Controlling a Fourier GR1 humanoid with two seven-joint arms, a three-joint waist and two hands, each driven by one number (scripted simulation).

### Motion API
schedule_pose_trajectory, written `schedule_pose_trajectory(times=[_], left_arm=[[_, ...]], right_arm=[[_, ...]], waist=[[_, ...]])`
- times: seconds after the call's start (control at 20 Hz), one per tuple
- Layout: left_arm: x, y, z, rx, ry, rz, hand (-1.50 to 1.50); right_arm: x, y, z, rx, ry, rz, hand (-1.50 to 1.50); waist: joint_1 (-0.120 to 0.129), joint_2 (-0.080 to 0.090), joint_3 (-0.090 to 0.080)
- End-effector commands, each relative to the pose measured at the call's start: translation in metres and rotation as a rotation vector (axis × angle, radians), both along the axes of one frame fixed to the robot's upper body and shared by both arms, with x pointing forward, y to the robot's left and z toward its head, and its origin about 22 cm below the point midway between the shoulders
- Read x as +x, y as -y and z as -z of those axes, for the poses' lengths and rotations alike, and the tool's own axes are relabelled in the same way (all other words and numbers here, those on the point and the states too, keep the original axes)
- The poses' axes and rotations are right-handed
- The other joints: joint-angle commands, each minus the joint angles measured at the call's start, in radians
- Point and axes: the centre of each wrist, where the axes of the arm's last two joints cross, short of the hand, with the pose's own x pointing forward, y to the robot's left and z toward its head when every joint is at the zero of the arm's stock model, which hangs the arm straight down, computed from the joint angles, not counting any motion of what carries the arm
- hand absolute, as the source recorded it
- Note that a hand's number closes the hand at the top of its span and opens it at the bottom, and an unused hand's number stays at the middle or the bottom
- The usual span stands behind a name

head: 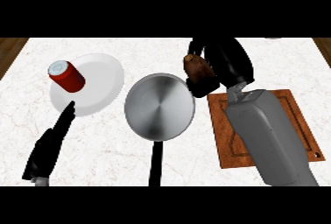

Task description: Pick the sweet potato from the cutting board and place it in the pan

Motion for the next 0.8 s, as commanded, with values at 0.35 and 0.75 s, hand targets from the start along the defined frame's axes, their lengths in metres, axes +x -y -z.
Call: schedule_pose_trajectory(times=[0.35,0.75], left_arm=[[-0.003,0.027,-0.011,0.000,0.011,0.065,0.00],[0.025,0.023,-0.021,0.013,0.033,0.107,0.00]], right_arm=[[0.044,-0.070,0.064,-0.007,-0.170,-0.001,1.50],[0.048,-0.075,0.089,0.035,-0.440,-0.043,1.50]], waist=[[0.053,0.011,0.001],[0.099,0.028,0.001]])
